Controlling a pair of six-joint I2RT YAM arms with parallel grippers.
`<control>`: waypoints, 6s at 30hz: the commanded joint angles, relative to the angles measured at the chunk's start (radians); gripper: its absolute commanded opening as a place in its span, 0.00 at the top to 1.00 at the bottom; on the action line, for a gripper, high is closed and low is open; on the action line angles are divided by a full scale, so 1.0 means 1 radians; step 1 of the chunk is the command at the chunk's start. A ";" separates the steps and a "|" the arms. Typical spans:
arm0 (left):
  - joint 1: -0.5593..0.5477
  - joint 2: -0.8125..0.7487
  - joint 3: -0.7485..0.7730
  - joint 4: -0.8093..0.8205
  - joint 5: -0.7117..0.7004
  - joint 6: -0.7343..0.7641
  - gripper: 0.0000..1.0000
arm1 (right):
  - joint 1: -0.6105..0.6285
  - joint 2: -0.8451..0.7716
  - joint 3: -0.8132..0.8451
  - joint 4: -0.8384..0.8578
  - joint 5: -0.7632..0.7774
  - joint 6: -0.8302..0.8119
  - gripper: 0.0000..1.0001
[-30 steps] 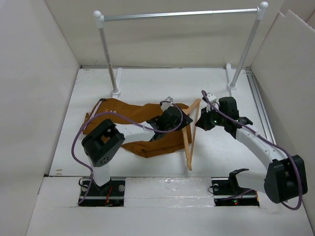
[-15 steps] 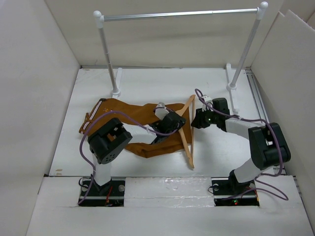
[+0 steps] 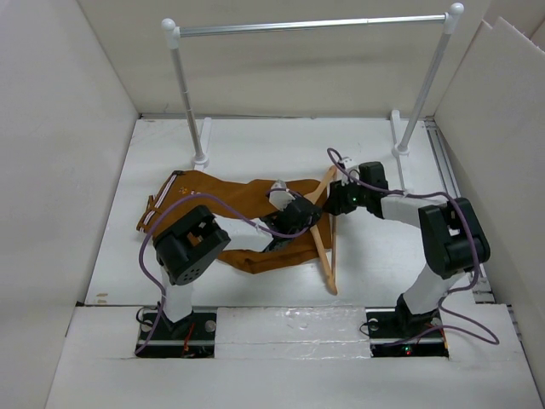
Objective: Place the trousers on the hanger
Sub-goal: Place the trousers on the hanger, then place the hanger at the clothesline.
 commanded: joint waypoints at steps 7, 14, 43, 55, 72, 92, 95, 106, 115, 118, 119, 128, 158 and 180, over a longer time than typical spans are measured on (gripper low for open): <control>-0.001 -0.033 -0.008 -0.030 -0.034 0.021 1.00 | 0.071 0.065 0.003 0.080 -0.028 0.072 0.42; 0.017 -0.036 -0.029 -0.027 -0.040 0.024 1.00 | 0.091 0.024 -0.069 0.146 -0.034 0.138 0.87; 0.096 -0.260 -0.109 -0.274 -0.143 0.508 1.00 | -0.469 -0.343 -0.034 -0.150 -0.042 0.081 1.00; 0.045 -0.240 -0.060 -0.254 -0.020 0.840 1.00 | -0.392 -0.120 0.187 -0.111 -0.040 0.069 1.00; 0.086 -0.238 0.033 -0.309 -0.136 0.697 1.00 | -0.382 -0.166 0.095 -0.216 0.090 0.015 0.76; 0.043 -0.446 0.449 -0.508 -0.275 0.742 1.00 | 0.243 -0.745 0.163 -0.350 0.048 0.373 0.25; 0.043 -0.426 0.554 -0.554 -0.255 0.768 1.00 | 0.315 -0.696 0.199 -0.230 0.041 0.434 0.24; 0.043 -0.406 0.704 -0.651 -0.118 0.800 1.00 | 0.361 -0.495 0.290 -0.095 -0.015 0.460 0.20; 0.080 -0.396 0.694 -0.660 -0.012 0.783 1.00 | 0.373 -0.470 0.180 0.147 -0.084 0.599 0.58; 0.092 -0.384 0.714 -0.662 0.008 0.786 1.00 | 0.382 -0.447 0.166 0.198 -0.118 0.644 0.60; 0.092 -0.381 0.722 -0.663 0.006 0.791 1.00 | 0.382 -0.435 0.166 0.199 -0.117 0.647 0.56; 0.103 -0.352 0.783 -0.668 0.043 0.805 1.00 | 0.381 -0.442 0.161 0.324 -0.088 0.762 0.98; 0.114 -0.580 0.768 -0.597 -0.054 0.960 0.47 | -0.107 -0.320 0.591 0.200 -0.223 0.742 1.00; 0.114 -0.604 0.461 -0.606 0.121 0.831 0.47 | -0.345 -0.071 0.773 0.601 -0.092 1.078 1.00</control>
